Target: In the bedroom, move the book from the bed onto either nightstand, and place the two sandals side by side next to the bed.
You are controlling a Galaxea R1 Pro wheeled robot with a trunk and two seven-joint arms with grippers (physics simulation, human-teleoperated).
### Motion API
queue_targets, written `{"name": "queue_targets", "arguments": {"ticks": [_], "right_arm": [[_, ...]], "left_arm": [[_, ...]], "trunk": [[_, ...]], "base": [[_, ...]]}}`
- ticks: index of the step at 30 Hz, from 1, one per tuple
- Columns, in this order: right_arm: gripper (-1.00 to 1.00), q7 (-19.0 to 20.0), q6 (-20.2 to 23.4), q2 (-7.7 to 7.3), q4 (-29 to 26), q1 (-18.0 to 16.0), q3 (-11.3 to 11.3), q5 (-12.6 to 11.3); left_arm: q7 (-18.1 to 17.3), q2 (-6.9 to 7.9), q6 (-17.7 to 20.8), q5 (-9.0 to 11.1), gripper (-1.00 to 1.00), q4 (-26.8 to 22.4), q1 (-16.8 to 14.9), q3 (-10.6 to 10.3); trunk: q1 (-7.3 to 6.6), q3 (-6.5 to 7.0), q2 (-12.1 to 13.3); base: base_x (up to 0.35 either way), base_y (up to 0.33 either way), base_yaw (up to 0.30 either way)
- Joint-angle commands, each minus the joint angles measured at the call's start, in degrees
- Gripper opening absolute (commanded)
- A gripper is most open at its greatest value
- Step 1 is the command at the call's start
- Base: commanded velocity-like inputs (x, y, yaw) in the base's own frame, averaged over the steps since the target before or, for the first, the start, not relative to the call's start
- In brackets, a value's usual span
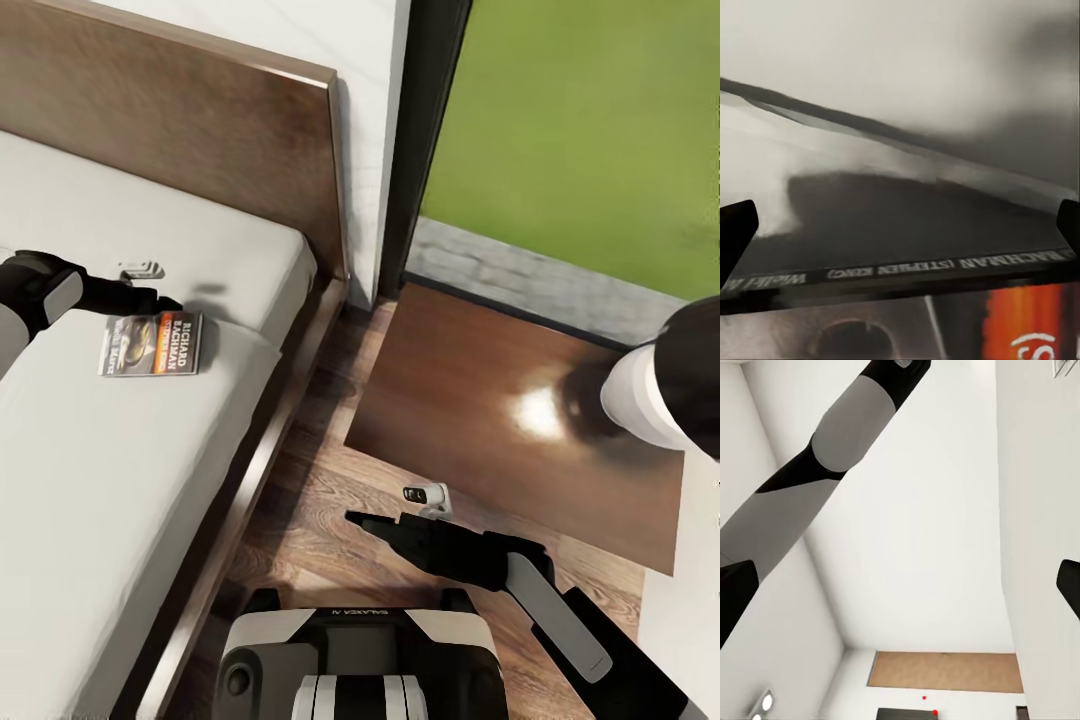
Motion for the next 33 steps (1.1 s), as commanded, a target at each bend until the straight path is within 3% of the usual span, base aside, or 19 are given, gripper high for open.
{"name": "queue_targets", "arguments": {"ticks": [1,33], "right_arm": [[1.00,-0.10,0.38,-0.04,0.01,-0.04,0.10,-0.52],[1.00,-0.21,0.38,-0.04,0.02,-0.04,0.05,-0.52]], "left_arm": [[-0.07,0.06,1.03,0.70,1.00,0.26,0.04,-0.54],[-0.06,0.49,1.05,0.70,1.00,0.26,0.05,-0.54]], "trunk": [[0.00,-0.03,-0.01],[0.00,-0.03,-0.01]], "base": [[-0.117,-0.083,0.000],[-0.041,-0.011,0.000]]}}
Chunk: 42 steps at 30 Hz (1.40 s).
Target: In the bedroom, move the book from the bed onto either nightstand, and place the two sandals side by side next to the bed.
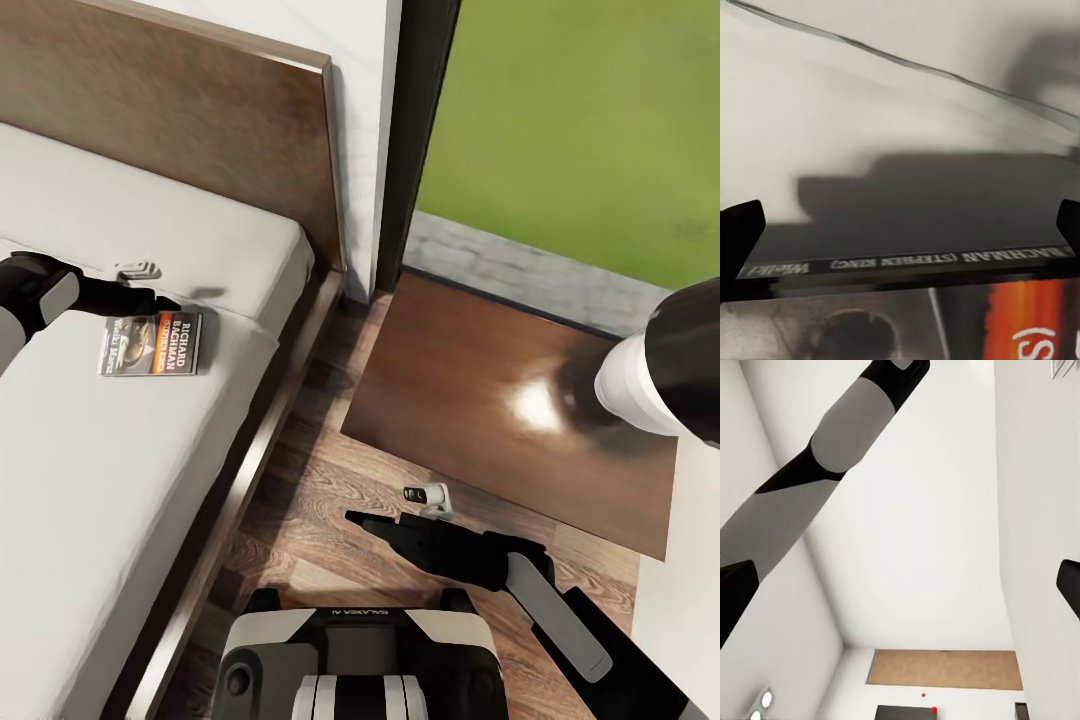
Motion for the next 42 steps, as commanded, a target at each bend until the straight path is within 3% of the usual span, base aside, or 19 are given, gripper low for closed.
{"name": "queue_targets", "arguments": {"ticks": [1,42], "right_arm": [[1.00,-0.10,0.38,-0.02,0.00,-0.04,0.10,-0.53],[1.00,-0.10,0.38,-0.02,0.08,-0.04,0.14,-0.52]], "left_arm": [[0.04,0.07,0.66,0.14,1.00,0.00,0.04,-1.34],[0.01,0.14,0.77,0.14,1.00,0.00,0.05,-1.33]], "trunk": [[0.01,-0.03,-0.01],[0.01,-0.03,-0.01]], "base": [[-0.001,0.000,0.000],[-0.077,0.014,0.000]]}}
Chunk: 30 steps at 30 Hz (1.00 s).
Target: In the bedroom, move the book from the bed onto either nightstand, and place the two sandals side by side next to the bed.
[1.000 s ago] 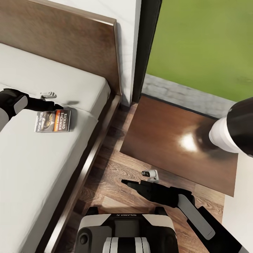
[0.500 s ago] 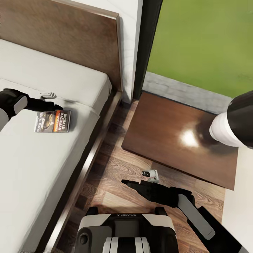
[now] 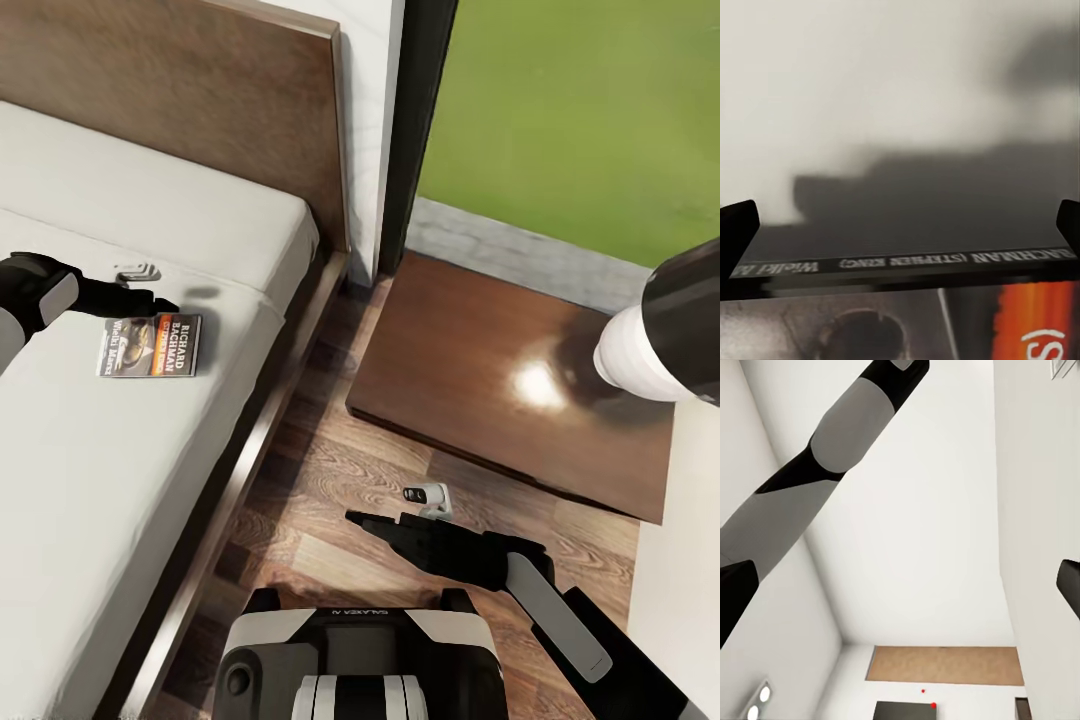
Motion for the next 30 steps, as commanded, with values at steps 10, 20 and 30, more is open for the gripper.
{"name": "queue_targets", "arguments": {"ticks": [10,20,30], "right_arm": [[1.00,-0.10,0.38,-0.04,0.01,-0.04,0.10,-0.53],[1.00,-0.10,0.38,-0.05,0.01,-0.04,0.08,-0.53],[1.00,-0.10,0.38,-0.02,0.01,-0.04,0.13,-0.53]], "left_arm": [[-0.04,0.03,0.52,0.53,1.00,-0.05,0.01,-0.63],[0.35,1.03,0.25,0.66,1.00,-0.08,0.00,-0.44],[0.54,3.38,-0.21,0.68,1.00,-0.22,0.00,0.04]], "trunk": [[0.00,-0.02,-0.02],[0.00,-0.02,-0.02],[0.00,-0.02,-0.02]], "base": [[-0.021,0.000,0.000],[-0.002,0.000,0.000],[0.000,0.000,0.000]]}}
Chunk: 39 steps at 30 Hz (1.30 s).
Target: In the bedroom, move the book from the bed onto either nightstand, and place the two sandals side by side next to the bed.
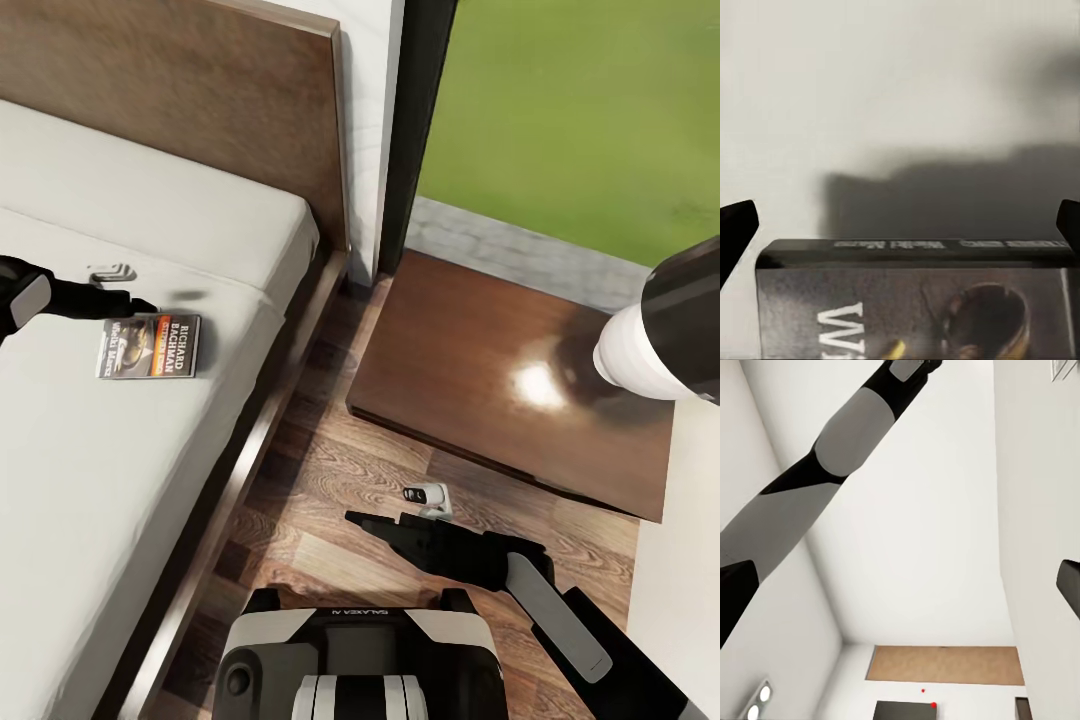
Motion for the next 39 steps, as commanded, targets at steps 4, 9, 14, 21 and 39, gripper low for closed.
{"name": "queue_targets", "arguments": {"ticks": [4,9,14,21,39], "right_arm": [[1.00,-0.10,0.38,-0.05,0.01,-0.05,0.10,-0.53],[1.00,-0.10,0.38,-0.02,0.01,-0.05,0.10,-0.53],[1.00,-0.10,0.38,0.00,0.01,-0.05,0.11,-0.53],[1.00,-0.10,0.38,0.00,0.01,-0.05,0.11,-0.52],[1.00,-0.10,0.38,0.01,0.01,-0.05,0.11,-0.50]], "left_arm": [[-0.18,0.73,0.35,0.54,1.00,-0.11,-0.01,-0.47],[-0.26,1.05,0.35,0.51,1.00,-0.11,-0.01,-0.48],[-0.36,1.18,0.35,0.49,1.00,-0.11,-0.01,-0.48],[-0.48,1.22,0.34,0.61,1.00,-0.06,0.00,-0.55],[-0.60,1.23,0.32,0.75,1.00,-0.02,-0.01,-0.62]], "trunk": [[0.00,-0.02,-0.02],[0.00,-0.02,-0.02],[0.00,-0.02,-0.02],[0.00,-0.02,-0.02],[0.00,-0.02,-0.02]], "base": [[0.000,0.000,0.000],[0.000,0.000,0.000],[0.000,0.000,0.000],[0.000,0.000,0.000],[-0.009,0.000,0.000]]}}
